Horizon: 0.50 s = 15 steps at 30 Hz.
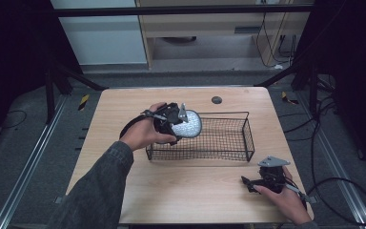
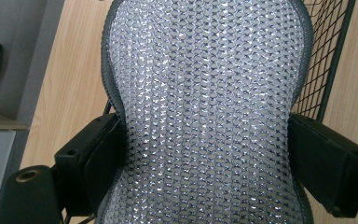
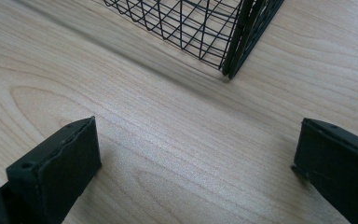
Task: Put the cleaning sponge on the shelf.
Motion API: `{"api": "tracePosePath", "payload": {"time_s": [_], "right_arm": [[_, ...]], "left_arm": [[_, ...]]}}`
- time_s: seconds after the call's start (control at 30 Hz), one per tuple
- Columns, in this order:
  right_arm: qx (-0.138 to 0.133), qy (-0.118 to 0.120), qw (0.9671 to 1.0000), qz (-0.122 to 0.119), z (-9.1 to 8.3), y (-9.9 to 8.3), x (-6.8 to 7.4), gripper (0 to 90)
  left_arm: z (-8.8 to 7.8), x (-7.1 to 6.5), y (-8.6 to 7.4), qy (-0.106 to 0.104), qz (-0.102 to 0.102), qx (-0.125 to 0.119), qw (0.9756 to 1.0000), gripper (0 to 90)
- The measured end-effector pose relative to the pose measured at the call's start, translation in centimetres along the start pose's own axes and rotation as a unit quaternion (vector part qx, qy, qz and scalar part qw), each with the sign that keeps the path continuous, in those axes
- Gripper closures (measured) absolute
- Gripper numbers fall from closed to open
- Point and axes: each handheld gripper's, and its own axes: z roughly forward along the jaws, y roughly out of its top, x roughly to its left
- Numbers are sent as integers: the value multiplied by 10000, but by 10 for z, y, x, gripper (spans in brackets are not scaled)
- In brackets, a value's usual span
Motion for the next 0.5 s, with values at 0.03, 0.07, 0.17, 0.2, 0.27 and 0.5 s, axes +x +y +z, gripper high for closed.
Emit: {"api": "tracePosePath", "payload": {"time_s": [0.03, 0.07, 0.17, 0.2, 0.27, 0.5], "right_arm": [[-1, -1, 10000, -3, 0, 0, 0, 5], [-1, -1, 10000, -4, 0, 0, 0, 4], [9, -5, 10000, -36, 0, 0, 0, 5], [-1, -1, 10000, -3, 0, 0, 0, 5], [-1, 0, 10000, -4, 0, 0, 0, 5], [-1, 3, 10000, -9, 0, 0, 0, 5]], "left_arm": [[0, 0, 0, -13, -8, -14, 10000, 132], [0, 1, -1, -29, -2, -10, 10000, 132], [4, 0, -2, -65, 39, 66, 9999, 132], [5, 0, -2, -70, 44, 84, 9999, 132], [9, 0, -2, -124, 39, 99, 9999, 133], [18, 0, -3, -193, 42, 105, 9997, 132]]}}
